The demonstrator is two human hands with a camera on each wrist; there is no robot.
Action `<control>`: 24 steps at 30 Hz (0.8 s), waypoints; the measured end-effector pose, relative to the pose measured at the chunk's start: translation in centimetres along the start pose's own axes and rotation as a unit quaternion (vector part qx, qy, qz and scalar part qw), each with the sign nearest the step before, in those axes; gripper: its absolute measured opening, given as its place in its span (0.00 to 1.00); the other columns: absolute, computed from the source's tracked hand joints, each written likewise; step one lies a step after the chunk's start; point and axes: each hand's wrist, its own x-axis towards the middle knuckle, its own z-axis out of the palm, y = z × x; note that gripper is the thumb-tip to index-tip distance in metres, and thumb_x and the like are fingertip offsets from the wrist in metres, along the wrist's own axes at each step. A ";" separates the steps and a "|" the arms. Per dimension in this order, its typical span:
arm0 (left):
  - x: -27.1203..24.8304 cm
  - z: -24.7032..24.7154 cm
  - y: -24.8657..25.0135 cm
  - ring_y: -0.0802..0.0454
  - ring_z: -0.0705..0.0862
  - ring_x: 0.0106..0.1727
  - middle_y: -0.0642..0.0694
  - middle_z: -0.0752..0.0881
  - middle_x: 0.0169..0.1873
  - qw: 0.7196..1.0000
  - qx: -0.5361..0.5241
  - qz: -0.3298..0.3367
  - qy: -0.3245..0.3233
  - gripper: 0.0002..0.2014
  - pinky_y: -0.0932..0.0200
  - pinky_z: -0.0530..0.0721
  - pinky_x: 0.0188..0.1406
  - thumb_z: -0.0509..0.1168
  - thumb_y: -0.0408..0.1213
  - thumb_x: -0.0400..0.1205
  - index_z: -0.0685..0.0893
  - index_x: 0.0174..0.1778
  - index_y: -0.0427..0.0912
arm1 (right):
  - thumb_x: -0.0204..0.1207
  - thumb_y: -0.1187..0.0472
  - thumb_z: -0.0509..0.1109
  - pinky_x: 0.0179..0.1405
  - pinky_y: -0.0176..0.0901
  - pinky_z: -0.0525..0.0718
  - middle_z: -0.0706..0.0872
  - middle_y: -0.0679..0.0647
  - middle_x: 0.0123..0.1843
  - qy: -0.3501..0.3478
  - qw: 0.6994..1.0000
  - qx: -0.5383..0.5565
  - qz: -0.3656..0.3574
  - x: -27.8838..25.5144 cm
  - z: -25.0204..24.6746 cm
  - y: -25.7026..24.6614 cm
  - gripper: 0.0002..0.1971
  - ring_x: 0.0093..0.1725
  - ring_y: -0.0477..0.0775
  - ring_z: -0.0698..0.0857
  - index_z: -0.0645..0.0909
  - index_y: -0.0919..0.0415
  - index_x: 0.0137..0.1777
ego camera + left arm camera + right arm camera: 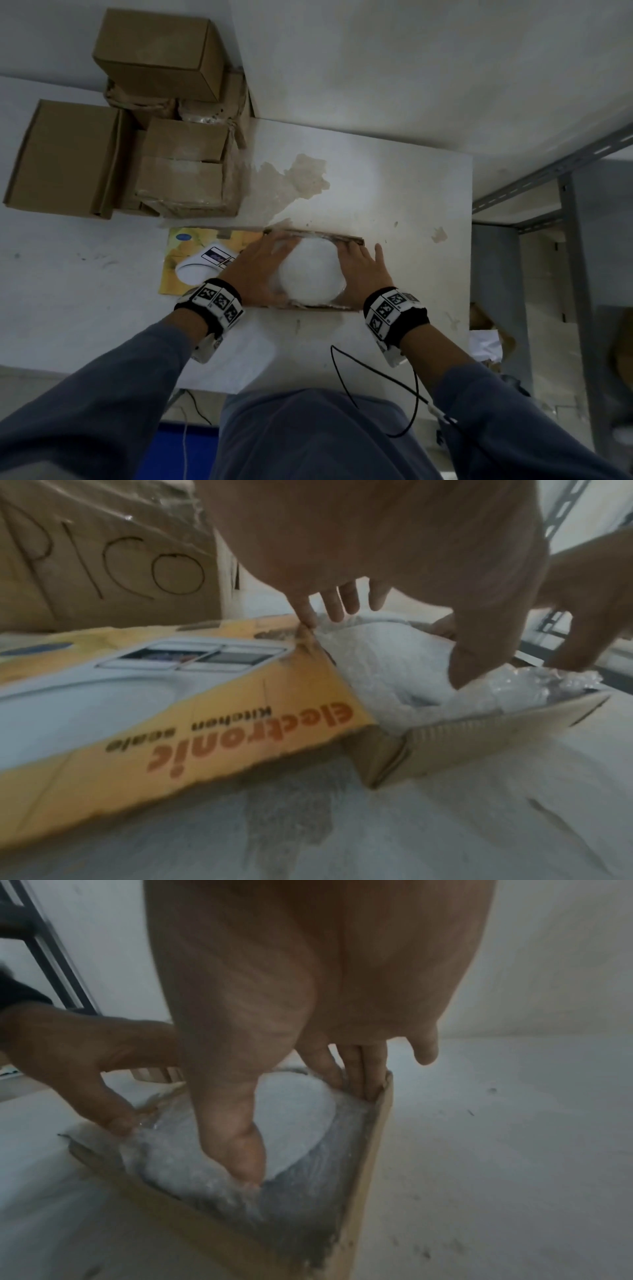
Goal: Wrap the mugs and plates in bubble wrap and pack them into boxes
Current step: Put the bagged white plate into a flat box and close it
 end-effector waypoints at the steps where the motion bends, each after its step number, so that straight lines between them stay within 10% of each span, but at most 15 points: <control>1: 0.1 -0.1 0.1 0.42 0.65 0.78 0.42 0.62 0.79 1.000 0.012 -0.001 -0.011 0.56 0.46 0.68 0.75 0.76 0.63 0.61 0.60 0.83 0.47 | 0.60 0.30 0.76 0.81 0.72 0.52 0.64 0.58 0.78 0.004 1.000 -0.003 -0.002 -0.1 -0.3 -0.2 0.62 0.79 0.61 0.65 0.49 0.60 0.85; 24: 3.5 3.2 3.4 0.37 0.64 0.75 0.38 0.63 0.75 0.970 0.191 -0.138 -0.067 0.66 0.38 0.64 0.75 0.76 0.63 0.55 0.45 0.82 0.44 | 0.46 0.34 0.82 0.74 0.68 0.62 0.69 0.58 0.70 0.019 0.998 -0.052 0.029 1.8 1.7 -1.6 0.64 0.68 0.62 0.71 0.59 0.63 0.79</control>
